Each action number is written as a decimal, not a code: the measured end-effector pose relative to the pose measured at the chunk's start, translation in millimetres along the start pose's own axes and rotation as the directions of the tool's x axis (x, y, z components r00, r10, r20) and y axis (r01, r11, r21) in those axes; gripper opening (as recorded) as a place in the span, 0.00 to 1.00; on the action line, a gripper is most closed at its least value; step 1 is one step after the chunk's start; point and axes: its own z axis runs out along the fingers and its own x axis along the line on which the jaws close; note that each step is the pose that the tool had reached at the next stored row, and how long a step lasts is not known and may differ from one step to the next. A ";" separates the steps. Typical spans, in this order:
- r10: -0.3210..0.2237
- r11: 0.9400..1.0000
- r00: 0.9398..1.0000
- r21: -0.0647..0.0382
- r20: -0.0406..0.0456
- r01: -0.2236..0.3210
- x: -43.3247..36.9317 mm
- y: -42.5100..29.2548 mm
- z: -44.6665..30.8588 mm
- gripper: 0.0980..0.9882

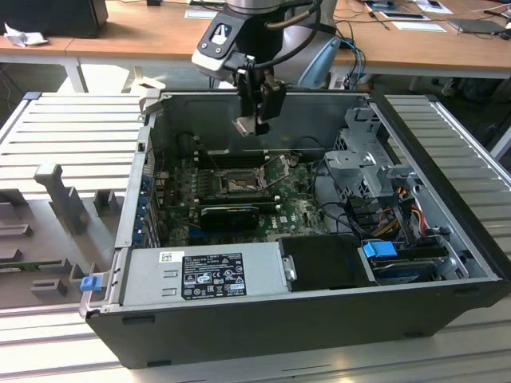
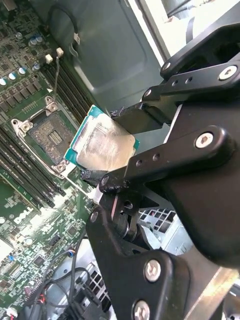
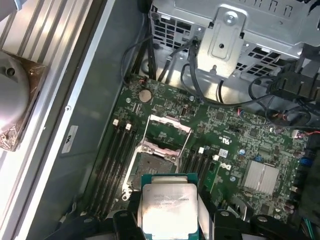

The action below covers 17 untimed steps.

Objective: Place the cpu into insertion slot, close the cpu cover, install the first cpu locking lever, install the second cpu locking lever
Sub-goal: 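Place the cpu into insertion slot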

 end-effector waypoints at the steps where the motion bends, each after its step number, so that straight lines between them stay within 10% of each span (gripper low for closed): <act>1: 0.007 1.000 1.000 0.000 0.001 -0.007 0.0 0.0 0.0 0.49; 17: 0.185 0.983 0.983 -0.005 0.016 -0.184 0.0 -0.1 1.5 0.49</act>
